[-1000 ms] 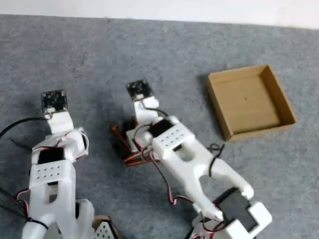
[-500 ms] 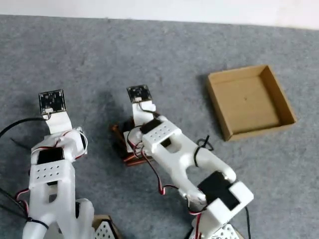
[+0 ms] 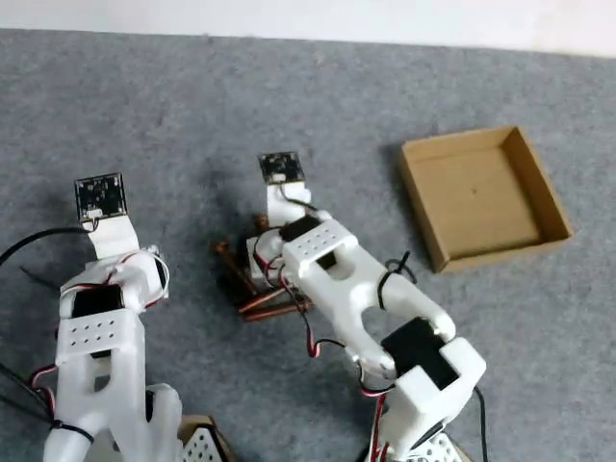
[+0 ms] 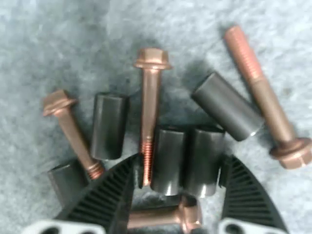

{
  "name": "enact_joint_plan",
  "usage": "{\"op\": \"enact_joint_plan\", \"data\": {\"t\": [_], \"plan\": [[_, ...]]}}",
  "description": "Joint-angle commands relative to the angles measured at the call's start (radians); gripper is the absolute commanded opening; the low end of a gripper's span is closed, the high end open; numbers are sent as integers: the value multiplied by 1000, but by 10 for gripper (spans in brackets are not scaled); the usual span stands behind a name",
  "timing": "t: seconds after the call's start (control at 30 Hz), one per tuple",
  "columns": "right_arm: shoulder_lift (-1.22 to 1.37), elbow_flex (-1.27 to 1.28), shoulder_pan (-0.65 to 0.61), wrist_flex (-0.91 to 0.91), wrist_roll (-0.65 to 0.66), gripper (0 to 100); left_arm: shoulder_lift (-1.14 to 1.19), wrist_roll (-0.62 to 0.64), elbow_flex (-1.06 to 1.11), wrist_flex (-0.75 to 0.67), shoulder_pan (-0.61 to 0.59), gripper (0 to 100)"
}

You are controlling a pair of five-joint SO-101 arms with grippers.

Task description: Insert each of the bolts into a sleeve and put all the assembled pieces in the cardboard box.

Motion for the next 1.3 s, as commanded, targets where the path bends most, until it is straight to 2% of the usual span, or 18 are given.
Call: {"op": "enact_joint_plan", "data": {"t": [0.0, 0.13, 0.27, 1.0, 1.27], "plan": [[-1, -45, 64, -13, 2, 238, -2, 9, -13, -15, -4, 108], [-1, -45, 71, -12, 3, 238, -2, 9, -13, -15, -4, 108], [-1, -47, 67, 22, 100, 238, -2, 9, -13, -15, -4, 108], [10, -15, 91, 27, 98, 238, -2, 9, -8, -15, -7, 107], [10, -15, 193, 91, 101, 137, -2, 9, -8, -15, -5, 107]]}}
